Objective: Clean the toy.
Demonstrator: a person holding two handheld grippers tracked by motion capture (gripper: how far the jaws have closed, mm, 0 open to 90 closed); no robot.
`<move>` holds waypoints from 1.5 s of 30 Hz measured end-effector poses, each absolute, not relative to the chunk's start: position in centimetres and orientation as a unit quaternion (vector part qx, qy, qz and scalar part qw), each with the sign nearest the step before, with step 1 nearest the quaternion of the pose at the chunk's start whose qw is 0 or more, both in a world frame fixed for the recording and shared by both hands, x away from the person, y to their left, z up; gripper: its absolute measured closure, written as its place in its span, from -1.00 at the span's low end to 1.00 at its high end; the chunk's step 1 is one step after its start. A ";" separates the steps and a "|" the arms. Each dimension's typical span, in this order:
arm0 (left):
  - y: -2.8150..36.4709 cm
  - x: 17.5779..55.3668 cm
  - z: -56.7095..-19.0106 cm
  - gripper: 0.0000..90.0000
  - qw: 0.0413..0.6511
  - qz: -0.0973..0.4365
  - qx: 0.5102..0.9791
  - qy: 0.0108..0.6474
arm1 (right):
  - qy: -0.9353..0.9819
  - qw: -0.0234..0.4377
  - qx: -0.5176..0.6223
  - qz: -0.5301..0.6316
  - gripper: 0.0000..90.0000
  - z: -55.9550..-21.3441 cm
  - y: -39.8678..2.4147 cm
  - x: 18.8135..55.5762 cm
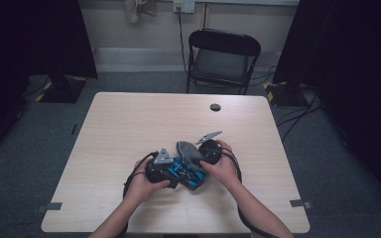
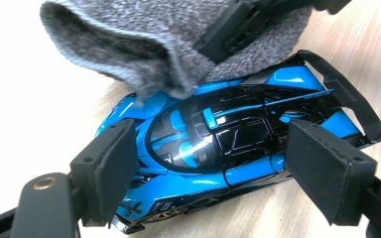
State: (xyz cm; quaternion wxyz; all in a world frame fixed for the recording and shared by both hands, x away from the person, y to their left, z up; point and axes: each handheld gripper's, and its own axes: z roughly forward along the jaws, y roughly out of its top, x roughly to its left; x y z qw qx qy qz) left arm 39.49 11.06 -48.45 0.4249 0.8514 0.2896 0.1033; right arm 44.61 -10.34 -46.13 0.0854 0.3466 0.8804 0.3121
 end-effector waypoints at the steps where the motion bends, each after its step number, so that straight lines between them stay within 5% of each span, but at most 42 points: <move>1: 11.1 39.5 -48.5 -0.54 0.425 0.103 0.851 0.290 | 0.880 0.085 0.347 0.312 0.58 -46.1 -10.3 44.6; 26: 11.0 39.5 -48.5 -0.54 0.425 0.105 0.851 0.291 | 0.868 0.086 0.365 0.325 0.58 -45.9 -14.7 42.8; 45: 11.0 39.5 -48.5 -0.54 0.425 0.104 0.851 0.290 | 0.860 0.103 0.369 0.336 0.57 -46.0 -8.6 46.4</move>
